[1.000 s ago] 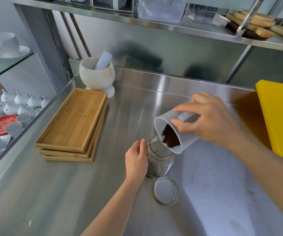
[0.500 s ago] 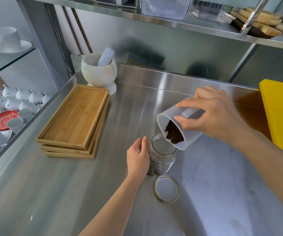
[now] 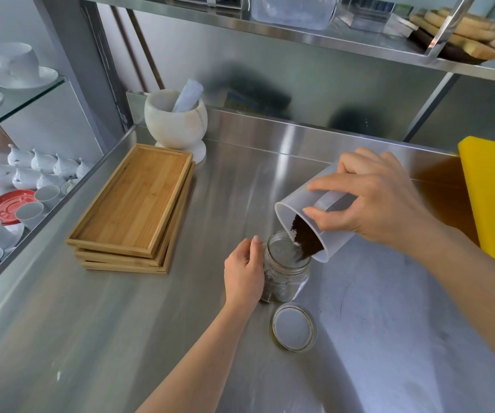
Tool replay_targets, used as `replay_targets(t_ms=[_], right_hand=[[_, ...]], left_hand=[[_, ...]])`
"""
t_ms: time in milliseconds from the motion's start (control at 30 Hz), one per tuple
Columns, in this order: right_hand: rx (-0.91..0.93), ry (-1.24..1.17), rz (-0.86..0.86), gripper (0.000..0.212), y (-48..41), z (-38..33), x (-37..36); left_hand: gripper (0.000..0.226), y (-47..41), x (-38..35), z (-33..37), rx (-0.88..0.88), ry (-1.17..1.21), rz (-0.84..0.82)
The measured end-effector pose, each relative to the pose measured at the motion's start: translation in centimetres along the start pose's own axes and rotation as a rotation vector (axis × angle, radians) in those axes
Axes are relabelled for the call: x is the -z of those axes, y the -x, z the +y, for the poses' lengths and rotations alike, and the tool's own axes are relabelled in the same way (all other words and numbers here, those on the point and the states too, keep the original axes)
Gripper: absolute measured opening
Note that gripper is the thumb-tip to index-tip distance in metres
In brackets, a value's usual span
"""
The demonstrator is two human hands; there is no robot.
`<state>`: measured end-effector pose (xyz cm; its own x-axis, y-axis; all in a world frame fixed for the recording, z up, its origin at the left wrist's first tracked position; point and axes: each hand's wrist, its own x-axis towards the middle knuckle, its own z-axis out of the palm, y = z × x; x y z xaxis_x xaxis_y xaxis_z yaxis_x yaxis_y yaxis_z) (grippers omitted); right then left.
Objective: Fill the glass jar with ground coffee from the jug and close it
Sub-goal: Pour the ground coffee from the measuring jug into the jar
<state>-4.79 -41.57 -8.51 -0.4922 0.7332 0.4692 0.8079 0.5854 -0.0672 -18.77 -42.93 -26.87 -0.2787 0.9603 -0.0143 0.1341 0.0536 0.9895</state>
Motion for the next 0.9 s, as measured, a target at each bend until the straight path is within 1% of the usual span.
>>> replay_targets(t_ms=[67, 167, 233, 433, 567, 733, 900], right_hand=[[0.011, 0.015, 0.002, 0.033, -0.03, 0.04, -0.11], [0.011, 0.004, 0.006, 0.041, -0.11, 0.03, -0.14], [0.007, -0.002, 0.007, 0.043, -0.17, -0.01, -0.18], [0.008, -0.019, 0.016, 0.043, -0.25, -0.04, -0.03], [0.014, -0.007, 0.014, 0.033, -0.41, -0.07, 0.08], [0.047, 0.001, 0.0, 0.044, -0.47, -0.3, 0.22], [0.046, 0.011, -0.015, 0.04, -0.71, -0.5, 0.2]], left_hand=[[0.044, -0.02, 0.0, -0.03, -0.002, -0.001, 0.001], [0.043, -0.06, 0.05, -0.09, -0.01, 0.005, 0.006], [0.042, -0.07, 0.06, -0.11, -0.014, 0.009, 0.002], [0.042, -0.12, -0.09, -0.25, -0.01, 0.006, -0.002], [0.043, -0.2, -0.05, -0.4, -0.013, 0.012, -0.001], [0.043, -0.2, -0.12, -0.38, -0.004, 0.008, 0.002], [0.043, -0.17, -0.07, -0.3, -0.014, 0.008, -0.001]])
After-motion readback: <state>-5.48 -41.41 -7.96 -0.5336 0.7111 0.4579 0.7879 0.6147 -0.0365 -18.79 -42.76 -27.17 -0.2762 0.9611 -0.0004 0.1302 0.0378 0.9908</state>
